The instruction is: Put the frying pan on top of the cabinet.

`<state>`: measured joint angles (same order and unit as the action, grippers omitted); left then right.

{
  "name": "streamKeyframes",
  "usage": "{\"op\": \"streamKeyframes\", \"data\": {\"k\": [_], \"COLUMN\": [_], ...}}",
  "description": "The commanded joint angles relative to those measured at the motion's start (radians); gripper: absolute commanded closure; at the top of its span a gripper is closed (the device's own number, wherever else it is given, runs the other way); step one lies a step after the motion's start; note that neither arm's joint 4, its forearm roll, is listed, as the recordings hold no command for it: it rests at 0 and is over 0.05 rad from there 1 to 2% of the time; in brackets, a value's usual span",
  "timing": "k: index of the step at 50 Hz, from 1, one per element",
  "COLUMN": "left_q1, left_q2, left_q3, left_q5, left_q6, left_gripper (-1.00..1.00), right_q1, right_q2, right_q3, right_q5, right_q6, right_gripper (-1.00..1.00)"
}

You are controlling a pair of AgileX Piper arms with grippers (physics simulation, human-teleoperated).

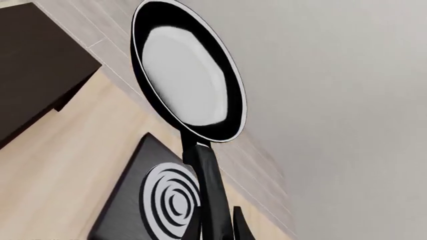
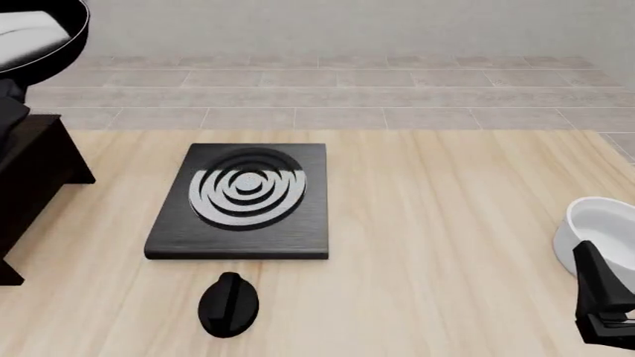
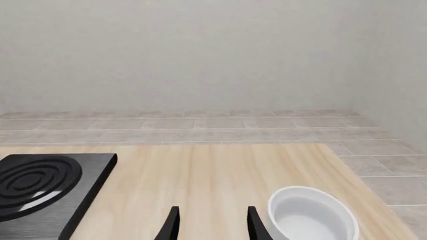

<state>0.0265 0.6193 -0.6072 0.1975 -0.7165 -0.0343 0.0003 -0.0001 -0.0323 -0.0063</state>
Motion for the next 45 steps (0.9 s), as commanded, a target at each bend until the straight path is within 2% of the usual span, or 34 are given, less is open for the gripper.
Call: {"op": "streamKeyframes", "data": {"k": [1, 11, 45], "left_q1": [0.028, 0.081, 0.167], "left_q2": [-0.028, -0.033, -0.084], "left_q3": [-0.028, -0.013, 0.008], "left_q5": [0.034, 0.049, 0.094], "left_q6": [-0.044, -0.049, -0.067], "left_gripper": [1.0, 1.0, 1.0], "right_q1": [-0.001, 0.001, 0.001], "right_q2": [0.0, 0.0, 0.0], "right_q3": [0.0, 0.0, 0.0], "right_q5": [-0.001, -0.001, -0.001], "right_q6": [0.001, 0.0, 0.005], "right_gripper": [-1.0, -1.0, -1.0]}}
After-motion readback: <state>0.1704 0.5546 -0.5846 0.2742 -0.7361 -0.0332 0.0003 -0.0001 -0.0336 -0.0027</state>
